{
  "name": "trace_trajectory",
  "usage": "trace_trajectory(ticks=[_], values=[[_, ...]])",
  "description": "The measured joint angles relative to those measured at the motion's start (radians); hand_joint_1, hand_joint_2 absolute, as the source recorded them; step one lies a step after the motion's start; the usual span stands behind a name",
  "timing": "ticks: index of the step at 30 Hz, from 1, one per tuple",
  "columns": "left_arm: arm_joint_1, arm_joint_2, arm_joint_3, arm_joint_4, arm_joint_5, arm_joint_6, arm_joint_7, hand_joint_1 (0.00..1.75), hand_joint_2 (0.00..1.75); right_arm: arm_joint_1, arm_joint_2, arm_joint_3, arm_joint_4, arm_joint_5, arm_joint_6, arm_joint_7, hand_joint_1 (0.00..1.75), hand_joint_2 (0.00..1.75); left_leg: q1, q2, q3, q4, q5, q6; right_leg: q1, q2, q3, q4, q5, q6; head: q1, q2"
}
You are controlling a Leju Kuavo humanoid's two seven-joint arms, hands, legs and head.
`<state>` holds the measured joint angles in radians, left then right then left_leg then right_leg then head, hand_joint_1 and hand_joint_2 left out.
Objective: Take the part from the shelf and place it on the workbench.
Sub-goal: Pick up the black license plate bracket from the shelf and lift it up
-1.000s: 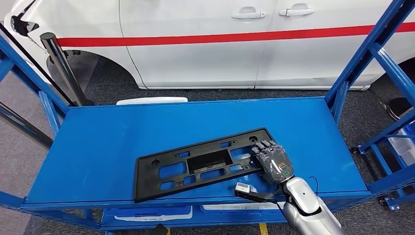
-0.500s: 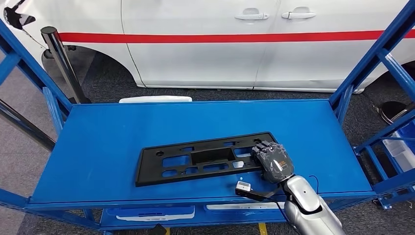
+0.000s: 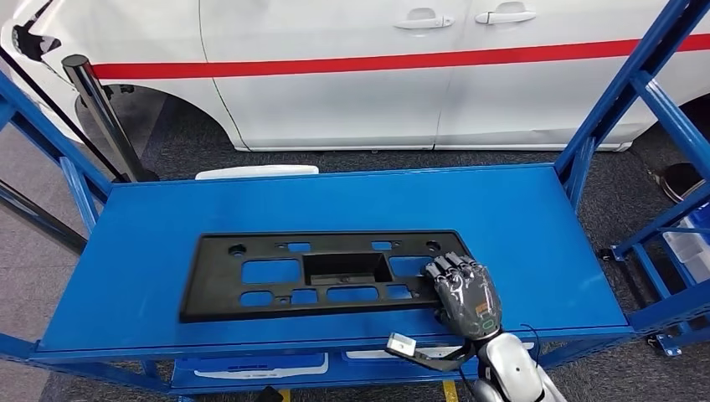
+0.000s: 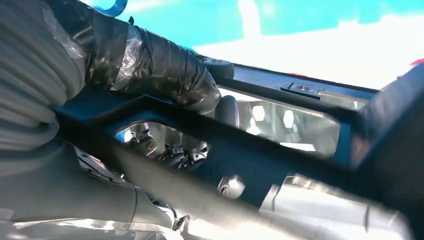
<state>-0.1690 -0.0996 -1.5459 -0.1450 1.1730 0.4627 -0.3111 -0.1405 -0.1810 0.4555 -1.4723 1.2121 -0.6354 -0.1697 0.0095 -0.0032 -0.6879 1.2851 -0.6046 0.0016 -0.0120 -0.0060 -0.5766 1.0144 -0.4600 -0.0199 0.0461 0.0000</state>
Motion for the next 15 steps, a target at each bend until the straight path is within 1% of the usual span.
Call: trace_trajectory(ticks=[1,2,3,4,5,6,7,8,10,11,12,13,14,15], values=[[0.003,0.000,0.001,0.000,0.002,0.001,-0.002,0.00,0.00,0.018,0.007,0.000,-0.035,0.015,-0.008,0.008,1.75,1.75,0.000,0.000,-0.009,0.016,0.005,0.000,0.001,0.000,0.001,0.002,-0.002,-0.001,0.000,0.000],[0.005,0.000,0.002,0.000,0.004,0.001,-0.002,0.00,0.00,0.033,0.012,0.001,-0.066,0.027,-0.013,0.013,1.75,1.75,0.000,0.000,0.001,-0.009,0.031,0.003,0.002,0.001,0.002,0.004,-0.005,-0.001,0.000,0.000],[0.006,0.000,0.002,0.000,0.005,0.001,-0.003,0.00,0.00,0.044,0.017,0.001,-0.092,0.033,-0.016,0.017,1.74,1.75,0.000,0.000,0.028,-0.069,0.070,0.007,0.002,0.002,0.004,0.006,-0.008,0.000,0.000,0.000],[0.006,0.000,0.002,0.000,0.005,0.002,-0.003,0.00,0.00,0.053,0.021,0.001,-0.115,0.037,-0.017,0.020,1.74,1.75,-0.001,0.000,0.061,-0.141,0.104,0.012,0.003,0.003,0.006,0.008,-0.011,0.002,0.000,0.000],[0.006,0.001,0.003,0.000,0.005,0.003,-0.003,0.00,0.00,0.059,0.023,0.001,-0.133,0.038,-0.019,0.021,1.74,1.75,-0.003,0.000,0.091,-0.205,0.128,0.017,0.004,0.004,0.007,0.010,-0.013,0.005,0.000,0.000],[0.006,0.002,0.004,0.000,0.006,0.004,-0.004,0.00,0.00,0.064,0.025,0.001,-0.148,0.039,-0.020,0.023,1.74,1.75,-0.005,0.000,0.108,-0.245,0.139,0.021,0.005,0.004,0.005,0.012,-0.014,0.009,0.001,0.000],[0.006,0.002,0.005,0.000,0.007,0.006,-0.004,0.00,0.00,0.070,0.027,0.001,-0.161,0.039,-0.023,0.023,1.74,1.75,-0.007,-0.001,0.114,-0.261,0.138,0.023,0.006,0.004,0.003,0.012,-0.014,0.013,0.001,0.000],[0.006,0.002,0.006,0.000,0.008,0.008,-0.005,0.00,0.00,0.075,0.028,0.001,-0.175,0.043,-0.027,0.023,1.73,1.75,-0.009,-0.002,0.114,-0.266,0.139,0.025,0.007,0.004,0.001,0.012,-0.013,0.019,0.001,0.000],[0.008,0.002,0.009,0.000,0.011,0.012,-0.006,0.00,0.00,0.087,0.030,0.001,-0.203,0.061,-0.035,0.026,1.71,1.75,-0.004,-0.002,0.116,-0.274,0.145,0.034,0.006,0.005,0.001,0.014,-0.018,0.030,0.001,0.000],[0.008,0.002,0.010,0.000,0.012,0.013,-0.006,0.00,0.00,0.092,0.031,0.002,-0.216,0.078,-0.041,0.029,1.71,1.75,-0.002,-0.001,0.119,-0.279,0.148,0.039,0.006,0.005,-0.007,0.033,-0.034,0.035,0.001,0.000],[0.007,0.002,0.011,0.000,0.014,0.013,-0.007,0.00,0.00,0.096,0.031,0.002,-0.229,0.097,-0.045,0.036,1.72,1.75,0.001,0.000,0.121,-0.283,0.150,0.044,0.004,0.005,-0.025,0.074,-0.060,0.040,0.001,0.000],[0.007,0.002,0.012,0.000,0.016,0.013,-0.009,0.00,0.00,0.101,0.031,0.003,-0.240,0.116,-0.048,0.044,1.72,1.75,0.001,0.000,0.122,-0.284,0.150,0.046,0.002,0.005,-0.051,0.133,-0.092,0.043,0.002,0.000],[0.008,0.002,0.014,0.000,0.018,0.013,-0.013,0.00,0.00,0.108,0.031,0.003,-0.251,0.138,-0.050,0.054,1.72,1.75,0.000,0.000,0.121,-0.283,0.150,0.048,0.001,0.005,-0.084,0.204,-0.124,0.046,0.001,0.000],[0.010,0.002,0.016,0.000,0.020,0.011,-0.018,0.00,0.00,0.116,0.031,0.005,-0.260,0.157,-0.050,0.063,1.72,1.75,0.000,0.000,0.121,-0.282,0.150,0.049,-0.001,0.005,-0.112,0.262,-0.143,0.048,0.002,0.000]])
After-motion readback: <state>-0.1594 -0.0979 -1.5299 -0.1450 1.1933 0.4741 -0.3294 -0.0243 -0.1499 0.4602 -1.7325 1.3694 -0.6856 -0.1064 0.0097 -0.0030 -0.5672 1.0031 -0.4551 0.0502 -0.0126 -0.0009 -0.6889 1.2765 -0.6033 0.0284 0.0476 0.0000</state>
